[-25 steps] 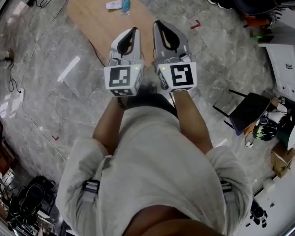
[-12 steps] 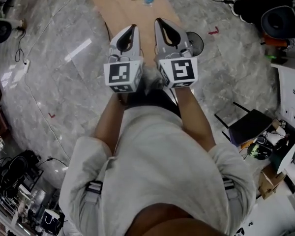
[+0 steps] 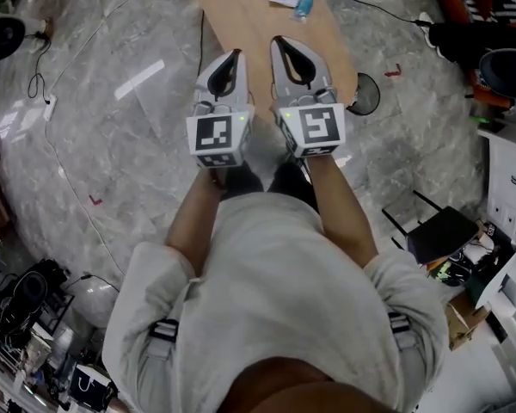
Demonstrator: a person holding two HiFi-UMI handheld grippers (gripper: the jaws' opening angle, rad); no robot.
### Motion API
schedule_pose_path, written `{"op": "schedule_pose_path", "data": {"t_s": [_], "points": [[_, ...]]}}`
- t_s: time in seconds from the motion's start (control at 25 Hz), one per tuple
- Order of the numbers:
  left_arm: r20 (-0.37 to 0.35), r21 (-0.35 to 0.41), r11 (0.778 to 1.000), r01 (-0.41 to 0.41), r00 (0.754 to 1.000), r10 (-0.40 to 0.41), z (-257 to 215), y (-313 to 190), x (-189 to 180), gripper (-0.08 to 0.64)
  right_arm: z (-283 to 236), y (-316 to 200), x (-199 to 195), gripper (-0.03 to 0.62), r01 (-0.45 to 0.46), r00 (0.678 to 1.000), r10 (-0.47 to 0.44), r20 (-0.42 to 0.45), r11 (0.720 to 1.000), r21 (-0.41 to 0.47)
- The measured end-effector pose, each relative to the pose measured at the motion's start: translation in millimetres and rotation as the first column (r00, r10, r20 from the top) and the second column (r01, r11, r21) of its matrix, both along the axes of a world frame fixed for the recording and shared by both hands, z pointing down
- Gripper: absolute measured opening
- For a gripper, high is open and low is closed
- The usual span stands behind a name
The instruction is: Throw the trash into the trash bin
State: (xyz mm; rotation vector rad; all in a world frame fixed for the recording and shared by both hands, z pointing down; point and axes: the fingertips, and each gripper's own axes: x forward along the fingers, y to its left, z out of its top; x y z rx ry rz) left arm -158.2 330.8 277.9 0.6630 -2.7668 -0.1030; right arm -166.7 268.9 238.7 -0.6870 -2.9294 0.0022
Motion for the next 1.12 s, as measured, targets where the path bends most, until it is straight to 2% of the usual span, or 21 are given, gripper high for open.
{"op": "schedule_pose_path", "data": {"t_s": [0.24,0.36,0.52,0.84,1.12], "points": [[-0.051,-0.011,0.989,-0.147,0.988,0.146,22,64,-49,0.018,33,71,-40,0.008,-0.084,0.993,0.081,-0.09,0.996,-0.022],[-0.072,-0.011,0.979,-0.205,0.976,0.203,34,82,-72,0.018,44,84,-58,0.008,-0.135,0.985,0.134,-0.113,0.991,-0.003],[-0.098,-0.007,0.971,-0.239,0.966,0.237,49,91,-94,0.018,53,90,-78,0.008,-0.175,0.976,0.174,-0.13,0.984,0.003],[-0.141,-0.058,0.918,-0.393,0.913,0.382,74,28,-130,0.018,76,25,-120,0.008,-0.307,0.941,0.302,-0.151,0.951,-0.014],[-0.228,-0.128,0.877,-0.464,0.874,0.429,114,-1,-194,0.018,129,-15,-190,0.008,-0.355,0.91,0.34,-0.238,0.935,-0.023]]}}
